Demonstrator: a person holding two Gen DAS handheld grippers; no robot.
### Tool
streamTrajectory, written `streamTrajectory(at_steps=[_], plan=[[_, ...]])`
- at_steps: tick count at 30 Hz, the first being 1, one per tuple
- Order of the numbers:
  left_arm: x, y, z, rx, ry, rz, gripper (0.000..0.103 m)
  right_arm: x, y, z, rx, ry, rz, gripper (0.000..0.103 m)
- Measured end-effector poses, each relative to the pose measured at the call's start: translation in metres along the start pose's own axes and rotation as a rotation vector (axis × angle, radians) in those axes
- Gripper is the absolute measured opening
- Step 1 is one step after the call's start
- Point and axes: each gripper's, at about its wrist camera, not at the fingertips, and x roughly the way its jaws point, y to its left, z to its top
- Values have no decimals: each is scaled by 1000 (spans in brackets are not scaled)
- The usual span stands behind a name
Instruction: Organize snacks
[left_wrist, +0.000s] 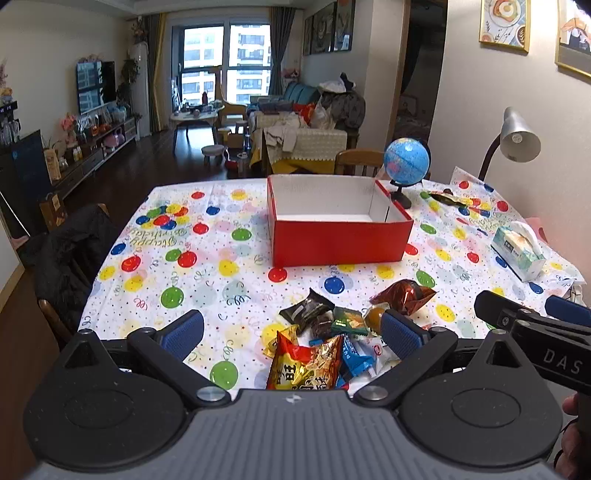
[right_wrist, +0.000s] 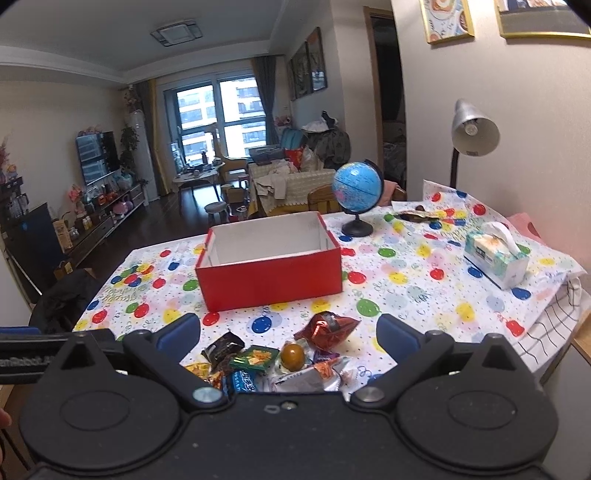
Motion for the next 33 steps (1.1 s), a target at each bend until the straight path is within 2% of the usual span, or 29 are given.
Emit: streamTrajectory(at_steps=[11,33], plan=[[-10,5,-3,-19,-25,-1,103,-4,0,-2,-6,-8,14,101],[-7,16,-8,-32,5,-14,103,-2,6,-2,2,20,-9,101]])
